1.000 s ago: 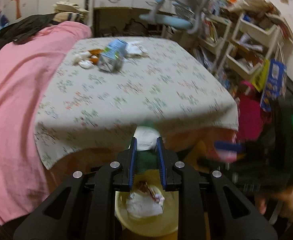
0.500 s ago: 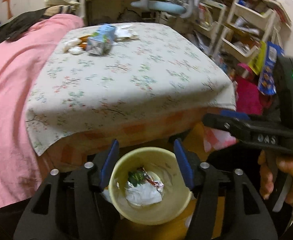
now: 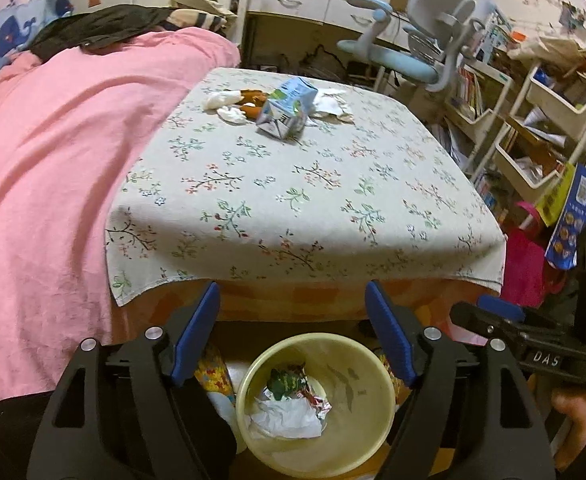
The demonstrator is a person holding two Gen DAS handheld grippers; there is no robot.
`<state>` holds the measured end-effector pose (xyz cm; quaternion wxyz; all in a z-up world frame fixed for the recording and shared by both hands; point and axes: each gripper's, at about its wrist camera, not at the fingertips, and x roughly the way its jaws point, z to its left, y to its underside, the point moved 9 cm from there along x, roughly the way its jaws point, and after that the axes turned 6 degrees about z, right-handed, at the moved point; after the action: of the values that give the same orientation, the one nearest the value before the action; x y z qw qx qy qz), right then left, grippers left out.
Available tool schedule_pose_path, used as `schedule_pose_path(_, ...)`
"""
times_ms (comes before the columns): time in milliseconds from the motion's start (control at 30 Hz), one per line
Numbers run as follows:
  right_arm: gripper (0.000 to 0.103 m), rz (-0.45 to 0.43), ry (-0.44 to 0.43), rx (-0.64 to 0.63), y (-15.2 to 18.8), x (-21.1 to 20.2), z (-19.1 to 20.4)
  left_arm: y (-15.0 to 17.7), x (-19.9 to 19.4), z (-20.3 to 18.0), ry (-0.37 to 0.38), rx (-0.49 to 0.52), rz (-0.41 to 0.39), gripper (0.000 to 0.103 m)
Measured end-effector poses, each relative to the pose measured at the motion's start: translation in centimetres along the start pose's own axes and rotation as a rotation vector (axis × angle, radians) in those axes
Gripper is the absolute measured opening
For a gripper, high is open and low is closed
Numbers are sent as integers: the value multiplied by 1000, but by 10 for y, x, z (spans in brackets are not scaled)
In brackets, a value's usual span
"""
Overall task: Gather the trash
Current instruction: 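Move the right tool back to the table and grasp the blue milk carton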
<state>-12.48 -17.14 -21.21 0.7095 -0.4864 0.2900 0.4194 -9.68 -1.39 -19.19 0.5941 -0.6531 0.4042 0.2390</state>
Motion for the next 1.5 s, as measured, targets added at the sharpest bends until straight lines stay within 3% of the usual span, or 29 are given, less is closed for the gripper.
schedule_pose_path(333, 80, 1, 4, -3, 1, 1, 1, -10, -4, 5, 15, -38, -33, 73)
schedule_pose_path(533, 80, -16, 12, -19, -2, 2, 4, -46, -21, 25, -9, -110, -122, 80)
schedule_pose_path(667, 80, -36, -4, -26, -18, 2, 15, -80, -21, 52, -65, -171, -150, 80)
schedule_pose_path(867, 81, -70, -37, -70, -73, 15, 51, -124, -10, 84, -116, -242, -182, 80)
schedule_pose_path(1133, 81, -89, -34, -74, -171, 68, 93, -164, 6, 109, -136, -284, -200, 80)
schedule_pose_path(1400, 81, -55, -6, 27, -223, 128, 100, -197, 24, 131, -156, -294, -201, 80)
schedule_pose_path(1500, 81, -33, 13, 76, -234, 147, 92, -206, 40, 134, -154, -269, -168, 80)
